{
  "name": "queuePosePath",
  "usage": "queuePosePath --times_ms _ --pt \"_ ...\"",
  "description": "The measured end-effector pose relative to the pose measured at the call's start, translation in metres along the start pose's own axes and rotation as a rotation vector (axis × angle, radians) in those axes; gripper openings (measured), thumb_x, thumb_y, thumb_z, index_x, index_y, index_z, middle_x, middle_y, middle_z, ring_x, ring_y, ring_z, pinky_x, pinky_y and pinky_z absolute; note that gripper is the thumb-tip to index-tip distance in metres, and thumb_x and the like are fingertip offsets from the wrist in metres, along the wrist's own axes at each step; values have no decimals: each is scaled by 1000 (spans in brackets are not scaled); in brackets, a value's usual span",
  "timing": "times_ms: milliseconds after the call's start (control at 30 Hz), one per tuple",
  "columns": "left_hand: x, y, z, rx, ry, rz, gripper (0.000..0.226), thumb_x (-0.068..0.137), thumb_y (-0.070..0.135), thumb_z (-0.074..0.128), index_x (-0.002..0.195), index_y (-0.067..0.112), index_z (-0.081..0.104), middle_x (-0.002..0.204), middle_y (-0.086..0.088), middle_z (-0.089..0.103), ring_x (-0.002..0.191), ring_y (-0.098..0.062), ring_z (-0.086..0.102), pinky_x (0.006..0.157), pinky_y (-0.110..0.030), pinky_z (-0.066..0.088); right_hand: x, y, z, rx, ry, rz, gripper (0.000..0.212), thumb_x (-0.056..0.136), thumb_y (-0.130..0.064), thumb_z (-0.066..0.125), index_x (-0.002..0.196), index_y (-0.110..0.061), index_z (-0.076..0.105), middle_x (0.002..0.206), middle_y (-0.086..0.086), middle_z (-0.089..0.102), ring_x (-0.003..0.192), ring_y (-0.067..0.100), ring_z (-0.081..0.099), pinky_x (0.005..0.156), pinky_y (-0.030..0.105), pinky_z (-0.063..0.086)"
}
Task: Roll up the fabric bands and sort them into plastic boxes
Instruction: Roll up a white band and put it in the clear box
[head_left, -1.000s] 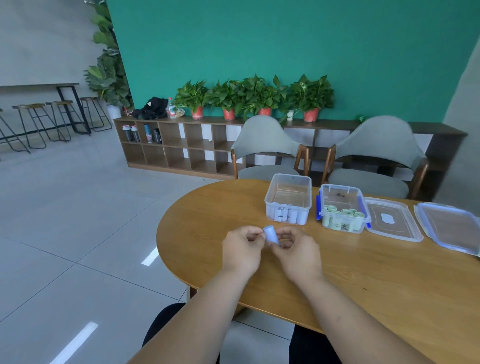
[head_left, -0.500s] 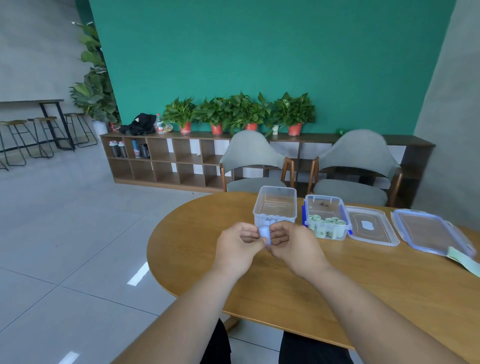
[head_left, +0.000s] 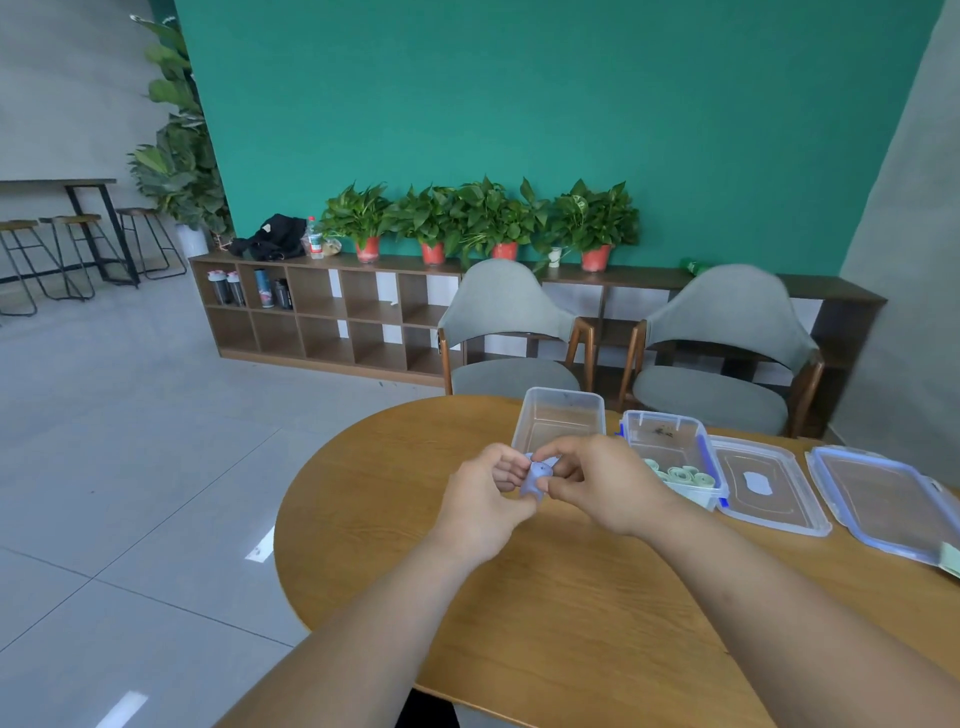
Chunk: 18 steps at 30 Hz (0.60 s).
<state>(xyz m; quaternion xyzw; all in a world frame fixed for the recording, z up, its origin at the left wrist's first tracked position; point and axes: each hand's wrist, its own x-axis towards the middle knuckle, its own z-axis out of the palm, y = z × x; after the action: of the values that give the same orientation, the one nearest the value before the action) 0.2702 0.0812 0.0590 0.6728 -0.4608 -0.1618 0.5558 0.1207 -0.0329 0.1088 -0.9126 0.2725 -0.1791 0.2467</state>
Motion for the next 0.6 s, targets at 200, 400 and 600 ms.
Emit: queuePosePath --times_ms 200,400,600 --pt "35 -11 3 7 -12 -14 32 78 9 86 99 27 71 92 9 75 92 -4 70 90 -24 57 37 7 -6 -64 -28 28 20 91 -29 78 110 -35 73 91 -11 71 86 5 67 76 26 56" --pt "76 -18 0 116 -34 3 46 78 4 83 115 27 70 102 13 73 97 3 68 86 -17 54 88 22 -17 -158 -4 53 21 90 -26 80 110 -28 77 90 -8 75 84 7 70 82 29 58" --pt "103 -39 7 280 -33 -13 62 78 20 88 131 38 62 119 20 59 110 0 58 93 -21 50 133 43 -7 -262 -9 112 22 91 -28 78 113 -29 77 97 -5 78 96 12 70 92 32 57"
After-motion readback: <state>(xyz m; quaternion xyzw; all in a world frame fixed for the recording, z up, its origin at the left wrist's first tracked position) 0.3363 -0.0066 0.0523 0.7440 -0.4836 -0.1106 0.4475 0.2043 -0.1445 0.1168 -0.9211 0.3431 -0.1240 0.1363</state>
